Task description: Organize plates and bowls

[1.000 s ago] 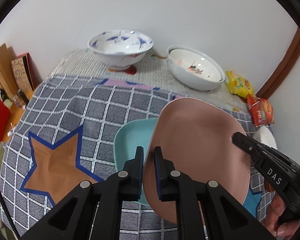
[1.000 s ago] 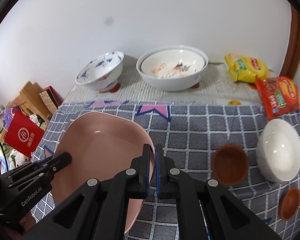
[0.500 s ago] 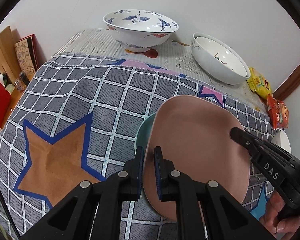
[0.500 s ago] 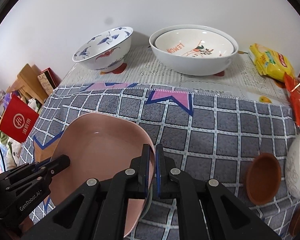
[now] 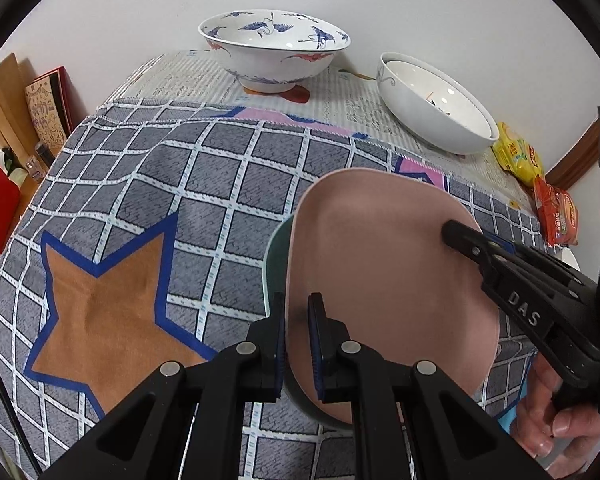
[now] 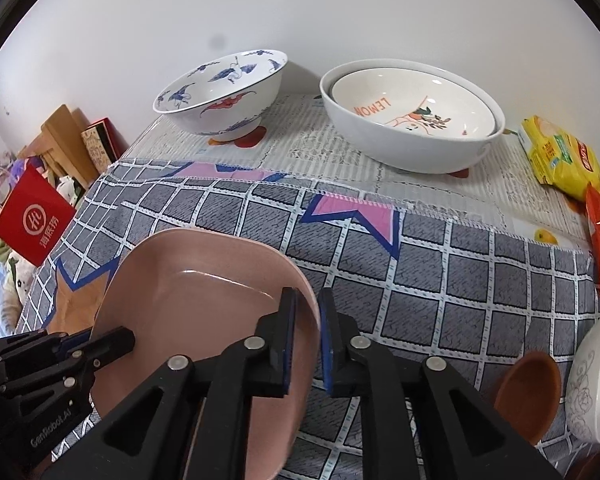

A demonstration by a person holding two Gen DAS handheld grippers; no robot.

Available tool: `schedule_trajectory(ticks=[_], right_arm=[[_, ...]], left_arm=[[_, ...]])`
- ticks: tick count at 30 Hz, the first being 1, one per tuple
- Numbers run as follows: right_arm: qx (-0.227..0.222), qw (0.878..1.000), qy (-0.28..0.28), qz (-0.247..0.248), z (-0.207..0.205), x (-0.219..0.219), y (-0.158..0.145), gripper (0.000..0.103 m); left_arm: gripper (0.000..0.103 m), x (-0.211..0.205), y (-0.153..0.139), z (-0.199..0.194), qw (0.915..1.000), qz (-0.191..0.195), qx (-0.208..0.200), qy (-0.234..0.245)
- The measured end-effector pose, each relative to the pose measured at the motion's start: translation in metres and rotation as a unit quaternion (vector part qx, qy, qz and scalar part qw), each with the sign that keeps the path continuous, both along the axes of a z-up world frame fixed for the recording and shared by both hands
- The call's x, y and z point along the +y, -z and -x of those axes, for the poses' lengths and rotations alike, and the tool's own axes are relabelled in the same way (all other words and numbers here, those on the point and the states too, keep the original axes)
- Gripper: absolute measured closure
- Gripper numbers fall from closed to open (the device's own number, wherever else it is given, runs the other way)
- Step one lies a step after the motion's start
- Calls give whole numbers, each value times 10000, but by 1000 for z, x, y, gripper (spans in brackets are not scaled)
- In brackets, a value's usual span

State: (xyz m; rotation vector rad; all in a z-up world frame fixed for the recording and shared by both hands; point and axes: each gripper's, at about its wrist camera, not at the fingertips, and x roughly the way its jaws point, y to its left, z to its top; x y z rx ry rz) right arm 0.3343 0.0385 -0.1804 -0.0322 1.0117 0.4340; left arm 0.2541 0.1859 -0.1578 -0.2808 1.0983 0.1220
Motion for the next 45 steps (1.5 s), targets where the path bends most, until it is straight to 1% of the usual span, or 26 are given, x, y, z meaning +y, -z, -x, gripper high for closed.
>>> schedule_trajectory(ticks=[4, 7, 10, 14, 20, 22, 23, 24, 30, 33, 38, 41, 45], right_arm=[[-82, 9999, -57, 8, 3, 2, 2, 87], [-15, 10000, -97, -10, 5, 1, 4, 86], [48, 9998, -174, -70, 8, 2, 7, 80], [48, 9998, -156, -140, 13, -1, 7, 77], [51, 9996, -139, -256, 24, -10, 6, 73], [96, 9995, -117, -274, 26, -12, 9, 72], [136, 9995, -110, -275, 28, -14, 12, 72], [174, 9994, -107, -276, 29, -15, 14, 72], [261, 9992, -103, -275, 39, -24, 21, 72], [197, 9992, -109, -316, 45, -31, 14, 72], [-60, 9997, -73, -240, 58, -45, -6, 71], [-175, 9995, 40, -264, 68, -64, -21, 71], [-282, 9992, 181, -235, 81, -94, -38, 70]], left_arm=[[92, -2, 3, 5, 10000, 29, 53, 18], [92, -3, 6, 9, 9999, 103, 109, 33], [92, -6, 5, 14, 9999, 51, 57, 74], [92, -8, 2, 20, 9999, 8, 43, 103], [88, -9, -6, 28, 9999, 11, -22, 115], [84, -11, -9, 30, 9999, -95, -29, 119], [80, -11, -10, 30, 9998, -164, -32, 119], [78, -12, -11, 31, 9997, -220, -42, 118], [78, -10, -15, 37, 9997, -241, -46, 65], [78, -14, -23, 40, 9995, -263, -126, 80], [78, -27, -39, 44, 9990, -310, -286, 156], [78, -42, -49, 46, 9983, -366, -394, 242], [78, -68, -60, 48, 9962, -575, -539, 382]])
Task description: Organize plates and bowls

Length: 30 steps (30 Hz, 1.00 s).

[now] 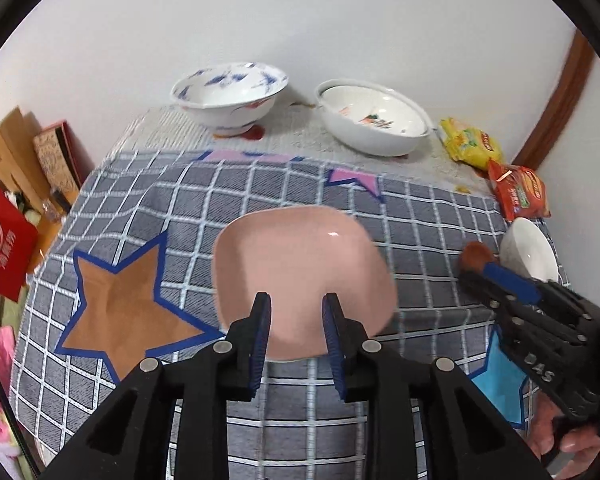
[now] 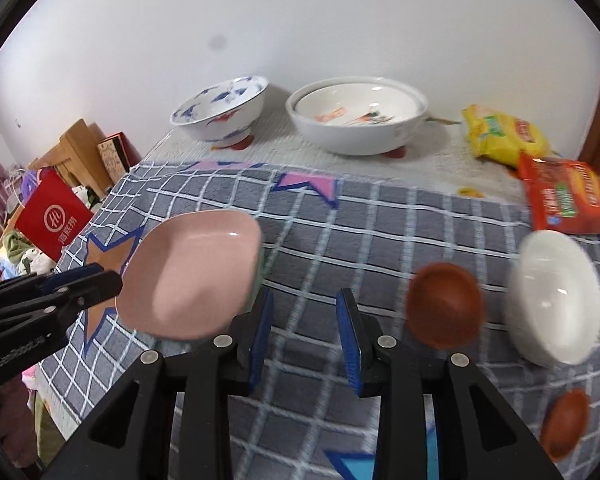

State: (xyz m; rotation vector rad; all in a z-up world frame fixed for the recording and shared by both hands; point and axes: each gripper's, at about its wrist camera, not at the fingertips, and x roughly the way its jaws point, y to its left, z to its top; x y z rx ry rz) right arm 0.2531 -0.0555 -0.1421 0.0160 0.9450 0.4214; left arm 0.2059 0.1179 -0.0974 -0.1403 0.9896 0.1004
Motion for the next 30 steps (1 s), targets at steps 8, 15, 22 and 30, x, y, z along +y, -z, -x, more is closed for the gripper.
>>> schedule_trajectory(ticks=[8, 15, 22, 30], right_arm=[[-508, 9947, 731, 521, 36, -89, -29, 62], [-327, 9825, 1662, 776, 62, -184, -18, 60], [191, 9717, 2291, 545, 83, -257, 20, 60], [519, 9679, 2453, 195, 76, -274, 56, 60]], left_arm=[[78, -69, -12, -5, 9990, -8, -150, 412], [52, -123, -13, -15, 9967, -17, -315, 745], [52, -149, 14, -42, 9941, 392, 176, 996], [52, -157, 39, -69, 9942, 267, 432, 943]])
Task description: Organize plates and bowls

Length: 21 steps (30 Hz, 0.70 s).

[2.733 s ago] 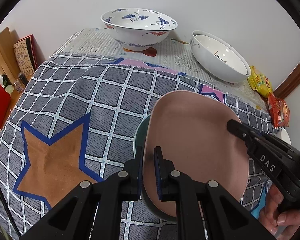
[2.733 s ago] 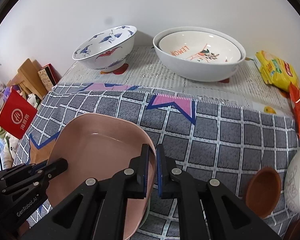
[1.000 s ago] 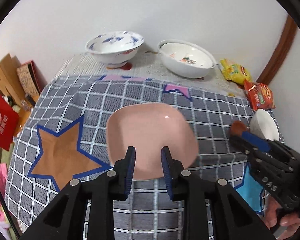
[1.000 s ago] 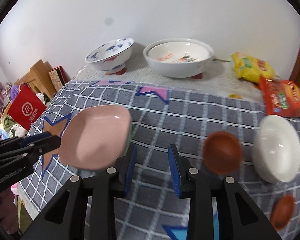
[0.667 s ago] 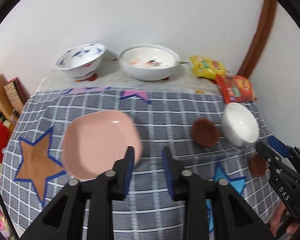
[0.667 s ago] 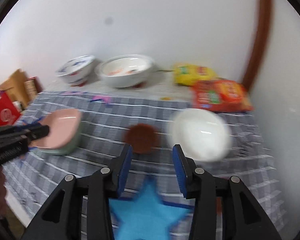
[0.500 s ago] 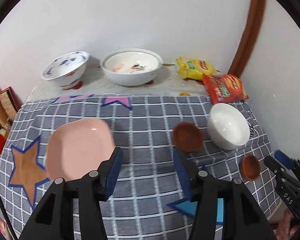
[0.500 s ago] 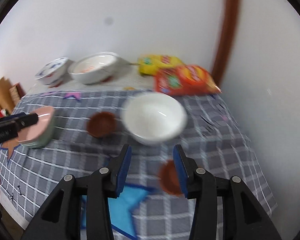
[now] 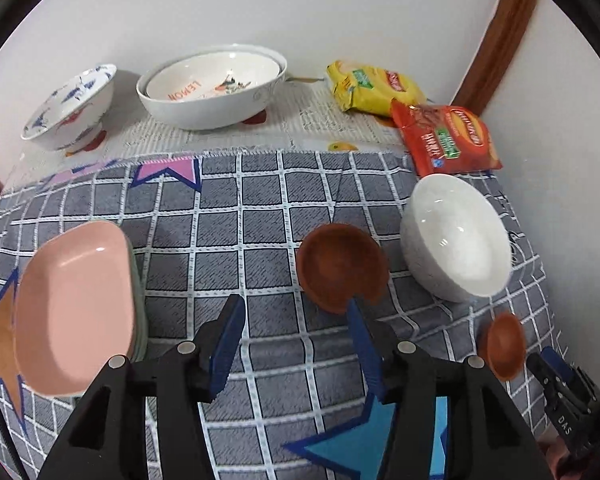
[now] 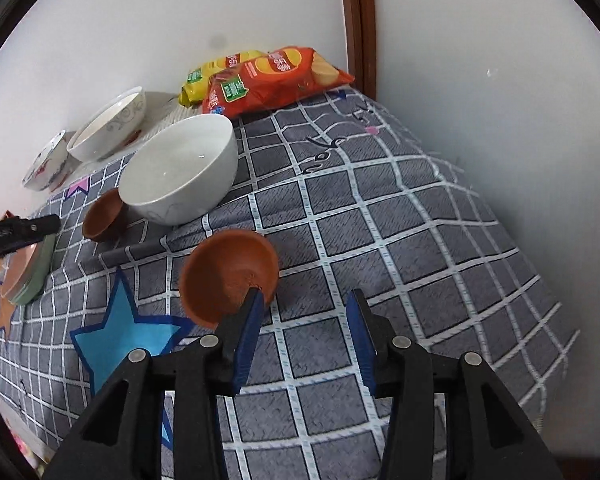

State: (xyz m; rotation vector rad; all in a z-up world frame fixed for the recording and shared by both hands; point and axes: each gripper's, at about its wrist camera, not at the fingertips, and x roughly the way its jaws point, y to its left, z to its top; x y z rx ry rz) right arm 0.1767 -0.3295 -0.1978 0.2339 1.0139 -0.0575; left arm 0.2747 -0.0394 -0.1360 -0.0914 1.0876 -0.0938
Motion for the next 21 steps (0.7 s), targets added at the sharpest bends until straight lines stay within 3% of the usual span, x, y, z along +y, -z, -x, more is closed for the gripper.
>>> schedule_trajectory(ticks=[16, 21], right_arm=[[74, 9990, 109, -422, -24, 4, 21, 62], [125, 9988, 187, -444, -31, 4, 27, 66]], left_arm=[[54, -4, 37, -40, 9996, 63, 255, 53], [62, -5, 47, -46, 9993, 129, 341, 114]])
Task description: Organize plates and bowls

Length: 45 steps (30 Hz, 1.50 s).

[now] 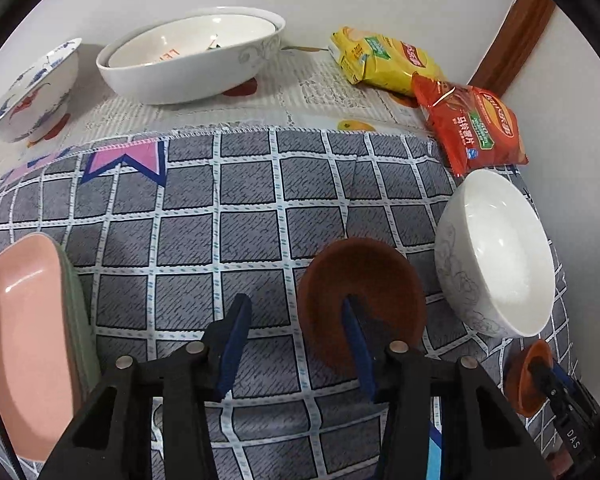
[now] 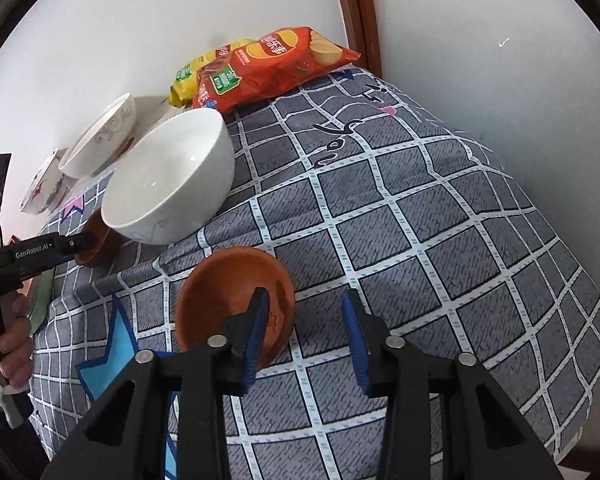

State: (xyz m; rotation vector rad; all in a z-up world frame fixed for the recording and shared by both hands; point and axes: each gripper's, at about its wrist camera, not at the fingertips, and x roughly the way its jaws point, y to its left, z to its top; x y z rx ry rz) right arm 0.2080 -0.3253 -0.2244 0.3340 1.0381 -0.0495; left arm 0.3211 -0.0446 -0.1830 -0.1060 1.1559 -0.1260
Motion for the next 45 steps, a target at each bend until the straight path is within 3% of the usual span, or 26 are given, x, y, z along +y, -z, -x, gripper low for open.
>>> schedule_trajectory(ticks=[2, 7, 11, 15, 24, 34, 45], right_arm=[[-2, 10000, 9, -37, -2, 1, 3, 68], [24, 10000, -58, 29, -5, 6, 7, 80], [-9, 10000, -88, -15, -6, 8, 8, 91], [-86, 9999, -122, 78, -4, 13, 6, 93], [-150, 9999, -8, -30, 2, 13, -2, 94], [-373, 9993, -1, -52, 14, 18, -27, 94], [-719, 9972, -47, -210, 9, 18, -82, 94]], left_arm=[[68, 0, 4, -2, 10000, 27, 43, -4], [70, -3, 7, -7, 10000, -19, 37, 48], [83, -6, 7, -9, 9999, 39, 33, 133], [90, -11, 5, -8, 9998, -31, -11, 204], [95, -8, -7, 3, 9998, 16, -121, 149], [95, 1, -50, 35, 9987, -38, -463, 211], [95, 31, -103, 61, 9963, 143, -842, -43]])
